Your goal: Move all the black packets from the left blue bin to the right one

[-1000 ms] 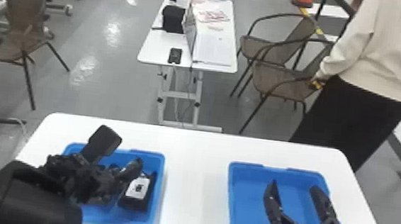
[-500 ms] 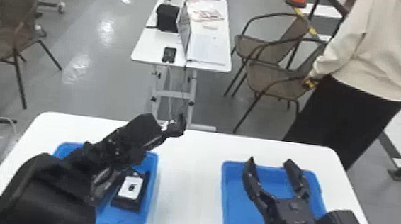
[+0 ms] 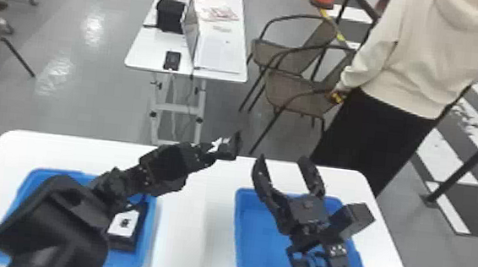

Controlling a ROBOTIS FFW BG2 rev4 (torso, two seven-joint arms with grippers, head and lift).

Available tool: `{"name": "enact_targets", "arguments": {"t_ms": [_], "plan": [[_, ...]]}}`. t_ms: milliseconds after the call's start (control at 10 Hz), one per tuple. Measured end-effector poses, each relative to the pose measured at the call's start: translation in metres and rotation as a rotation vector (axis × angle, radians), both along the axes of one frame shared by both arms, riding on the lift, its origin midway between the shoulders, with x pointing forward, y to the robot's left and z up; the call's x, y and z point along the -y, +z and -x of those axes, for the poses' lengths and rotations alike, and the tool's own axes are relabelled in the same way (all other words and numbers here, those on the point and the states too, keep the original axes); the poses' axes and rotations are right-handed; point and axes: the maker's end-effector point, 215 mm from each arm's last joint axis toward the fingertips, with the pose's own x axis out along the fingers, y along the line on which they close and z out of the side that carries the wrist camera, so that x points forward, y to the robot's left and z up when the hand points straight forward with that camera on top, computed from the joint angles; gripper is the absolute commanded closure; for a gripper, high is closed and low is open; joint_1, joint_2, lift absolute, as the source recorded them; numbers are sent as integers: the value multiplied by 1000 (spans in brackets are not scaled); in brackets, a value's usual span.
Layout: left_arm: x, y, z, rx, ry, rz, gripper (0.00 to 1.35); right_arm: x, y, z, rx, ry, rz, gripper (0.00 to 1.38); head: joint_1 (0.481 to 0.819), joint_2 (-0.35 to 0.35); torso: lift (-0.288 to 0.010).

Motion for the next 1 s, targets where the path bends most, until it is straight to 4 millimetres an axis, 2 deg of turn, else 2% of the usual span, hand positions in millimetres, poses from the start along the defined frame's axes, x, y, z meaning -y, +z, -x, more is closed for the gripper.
{"name": "enact_targets", "arguments": {"t_ms": [400, 600, 800, 1000], "plan": [[41, 25, 7, 13, -71, 89, 1210, 3, -11, -20, -19, -8, -12, 121, 695, -226, 0], [56, 23, 12, 7, -101, 89, 1210, 4, 0, -29, 6, -7, -18, 121, 695, -239, 0], [51, 20, 9, 7, -93, 77, 1210, 5, 11, -30, 28, -8, -26, 121, 695, -236, 0], [23, 21, -6, 20, -43, 60, 1210, 7, 12, -25, 30, -12, -48, 127, 695, -219, 0]]}}
